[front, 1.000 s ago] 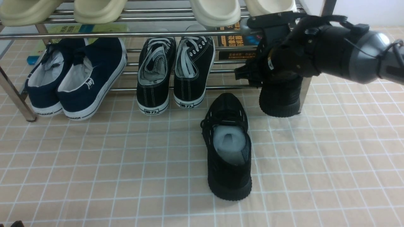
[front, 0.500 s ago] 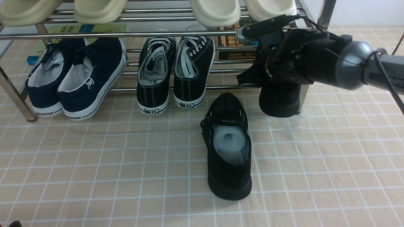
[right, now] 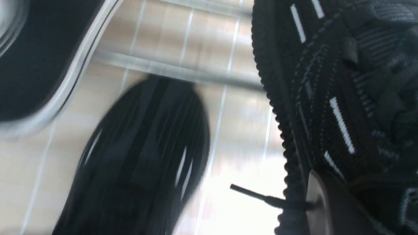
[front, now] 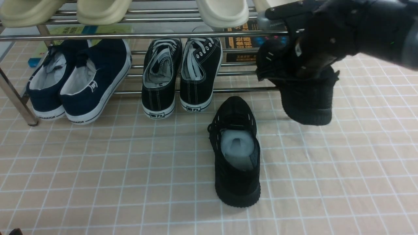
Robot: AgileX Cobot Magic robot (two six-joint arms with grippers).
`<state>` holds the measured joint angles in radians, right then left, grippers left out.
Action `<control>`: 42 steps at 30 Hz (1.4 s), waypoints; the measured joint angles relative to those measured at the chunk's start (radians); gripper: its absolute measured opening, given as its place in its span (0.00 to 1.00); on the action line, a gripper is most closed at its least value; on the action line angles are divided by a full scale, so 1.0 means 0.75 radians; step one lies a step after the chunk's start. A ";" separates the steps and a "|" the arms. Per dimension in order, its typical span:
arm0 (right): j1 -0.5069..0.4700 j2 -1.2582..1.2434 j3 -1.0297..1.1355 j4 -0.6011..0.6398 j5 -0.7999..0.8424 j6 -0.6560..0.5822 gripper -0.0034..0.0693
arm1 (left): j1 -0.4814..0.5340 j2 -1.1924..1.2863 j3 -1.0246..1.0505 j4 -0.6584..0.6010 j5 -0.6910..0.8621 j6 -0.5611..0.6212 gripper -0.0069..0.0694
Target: Take the shoes off the shelf from the light coffee tablecloth by hand.
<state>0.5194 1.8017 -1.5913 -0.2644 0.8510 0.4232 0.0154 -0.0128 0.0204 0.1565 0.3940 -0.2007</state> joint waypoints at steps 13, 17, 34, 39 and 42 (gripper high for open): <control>0.000 -0.230 0.339 0.208 0.152 -0.203 0.07 | 0.000 0.000 0.001 0.001 -0.001 0.000 0.41; 0.000 -0.235 0.483 0.211 -0.025 -0.161 0.07 | 0.000 0.000 0.001 0.002 -0.001 0.000 0.41; 0.000 -0.179 0.517 0.170 -0.216 -0.089 0.07 | 0.000 0.000 0.001 0.002 -0.002 0.000 0.41; 0.000 -0.100 0.517 0.122 -0.274 -0.003 0.09 | 0.000 0.000 0.001 0.004 -0.002 0.000 0.41; 0.001 -0.063 0.517 0.146 -0.310 0.042 0.11 | 0.000 0.000 0.001 0.004 -0.002 0.000 0.41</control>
<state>0.5202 1.7543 -1.2033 -0.1551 0.6182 0.4544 0.0154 -0.0128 0.0213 0.1593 0.3923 -0.2007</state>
